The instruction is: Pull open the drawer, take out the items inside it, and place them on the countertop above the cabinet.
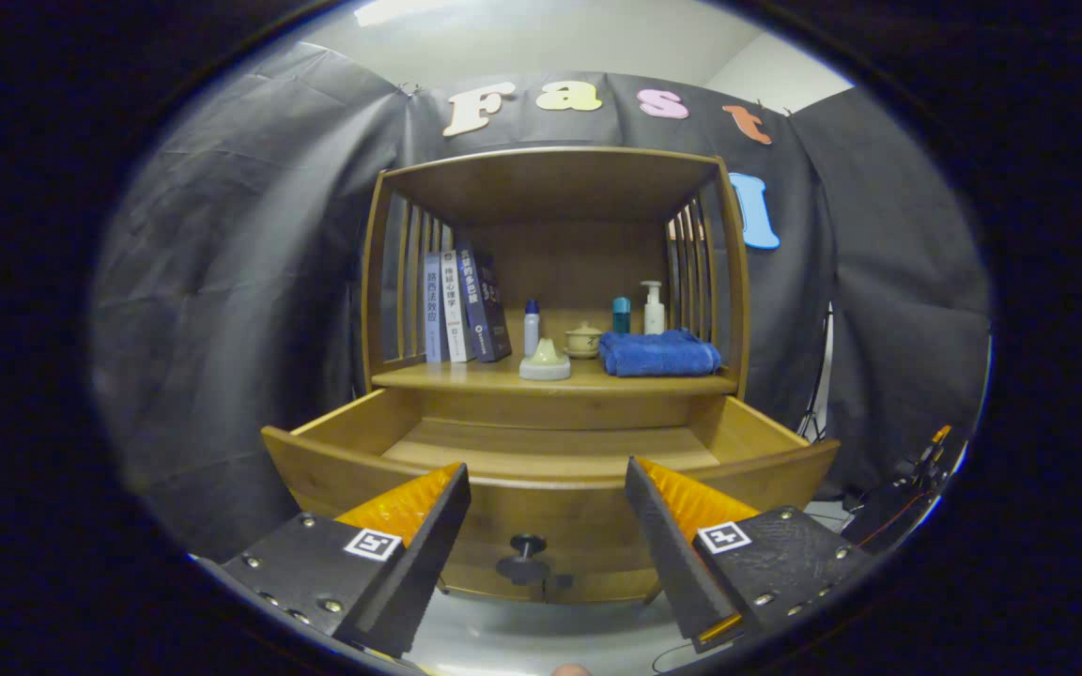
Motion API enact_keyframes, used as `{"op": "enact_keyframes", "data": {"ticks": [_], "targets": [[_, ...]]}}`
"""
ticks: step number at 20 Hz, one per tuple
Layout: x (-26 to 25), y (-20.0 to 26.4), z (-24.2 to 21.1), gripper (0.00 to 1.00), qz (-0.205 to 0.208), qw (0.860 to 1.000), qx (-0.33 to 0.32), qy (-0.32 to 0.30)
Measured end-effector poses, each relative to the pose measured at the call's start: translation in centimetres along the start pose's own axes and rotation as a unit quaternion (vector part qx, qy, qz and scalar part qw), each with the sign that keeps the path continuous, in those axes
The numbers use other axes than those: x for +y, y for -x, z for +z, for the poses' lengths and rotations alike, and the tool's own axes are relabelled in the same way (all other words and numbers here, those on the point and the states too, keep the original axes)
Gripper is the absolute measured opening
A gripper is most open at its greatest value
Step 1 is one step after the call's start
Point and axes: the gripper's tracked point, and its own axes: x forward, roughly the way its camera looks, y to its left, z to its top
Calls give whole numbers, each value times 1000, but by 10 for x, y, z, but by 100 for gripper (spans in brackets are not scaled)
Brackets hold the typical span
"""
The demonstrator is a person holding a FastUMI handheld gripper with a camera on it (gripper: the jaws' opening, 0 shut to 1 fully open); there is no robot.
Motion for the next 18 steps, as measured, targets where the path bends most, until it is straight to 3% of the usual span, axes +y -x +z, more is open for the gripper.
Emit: {"op": "enact_keyframes", "data": {"ticks": [11, 16, 17, 18], "targets": [[28, -6, -75, 99, 24, 999, 24, 16], [3, -44, -99, 99, -42, 998, 49, 3], [7, -35, -88, 99, -47, 999, 14, -10], [10, -32, -94, 98, -49, 998, 25, -10]]}}
